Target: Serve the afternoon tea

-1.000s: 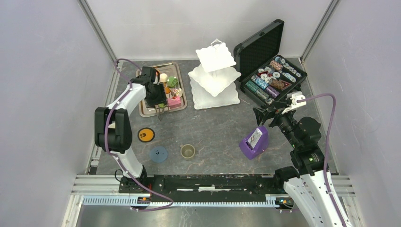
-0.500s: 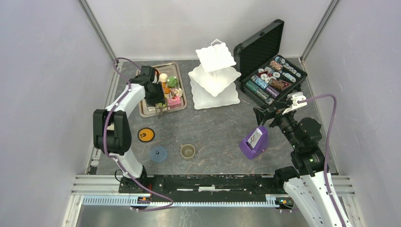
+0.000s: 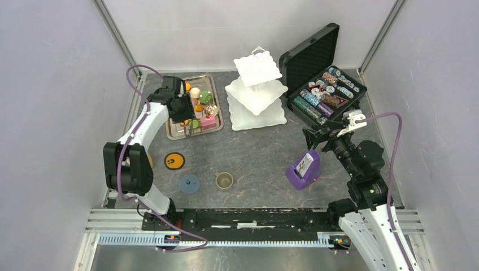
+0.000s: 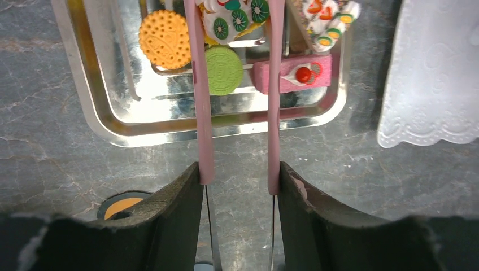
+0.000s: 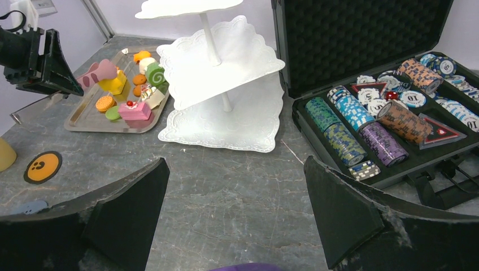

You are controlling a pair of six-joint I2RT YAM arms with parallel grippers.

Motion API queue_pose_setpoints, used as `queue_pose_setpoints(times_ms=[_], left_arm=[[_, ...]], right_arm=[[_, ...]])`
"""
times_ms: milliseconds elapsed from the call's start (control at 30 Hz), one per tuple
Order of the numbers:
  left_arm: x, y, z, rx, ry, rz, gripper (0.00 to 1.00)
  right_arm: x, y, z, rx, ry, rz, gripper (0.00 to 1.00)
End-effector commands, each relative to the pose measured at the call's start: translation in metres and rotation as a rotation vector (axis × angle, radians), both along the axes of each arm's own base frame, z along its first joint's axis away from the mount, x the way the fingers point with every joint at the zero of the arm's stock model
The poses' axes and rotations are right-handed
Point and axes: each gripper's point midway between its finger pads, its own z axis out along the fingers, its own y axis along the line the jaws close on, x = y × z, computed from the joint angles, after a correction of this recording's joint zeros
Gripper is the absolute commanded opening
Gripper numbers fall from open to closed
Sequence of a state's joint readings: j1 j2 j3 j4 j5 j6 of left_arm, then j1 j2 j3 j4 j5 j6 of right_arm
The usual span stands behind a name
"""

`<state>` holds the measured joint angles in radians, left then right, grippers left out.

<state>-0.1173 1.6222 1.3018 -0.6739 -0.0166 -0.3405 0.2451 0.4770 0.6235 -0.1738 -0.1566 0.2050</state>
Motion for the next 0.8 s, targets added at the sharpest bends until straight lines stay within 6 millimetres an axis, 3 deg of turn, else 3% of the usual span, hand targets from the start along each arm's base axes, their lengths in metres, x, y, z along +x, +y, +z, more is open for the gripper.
queue_pose_setpoints(times_ms=[0, 167, 400, 767], left_arm=[[0.001, -0.018, 0.041, -0.076, -0.120, -0.066, 0.26], [-0.013, -0.040, 0.061, -0.102, -0.170, -0.143, 0.27], [-0.037, -0.077, 0.074, -0.104, -0.225, -0.261, 0.27], [-0.057, -0.135, 0.068, -0.090, -0.302, -0.360, 0.27]], right_arm=[[0.000, -0.001, 0.013, 0.008, -0.036, -0.003, 0.98], [-0.001, -0.003, 0.016, 0.006, -0.042, -0.012, 0.98], [-0.002, -0.005, 0.017, 0.004, -0.047, -0.025, 0.98], [-0.006, -0.008, 0.020, 0.004, -0.055, -0.036, 0.98]])
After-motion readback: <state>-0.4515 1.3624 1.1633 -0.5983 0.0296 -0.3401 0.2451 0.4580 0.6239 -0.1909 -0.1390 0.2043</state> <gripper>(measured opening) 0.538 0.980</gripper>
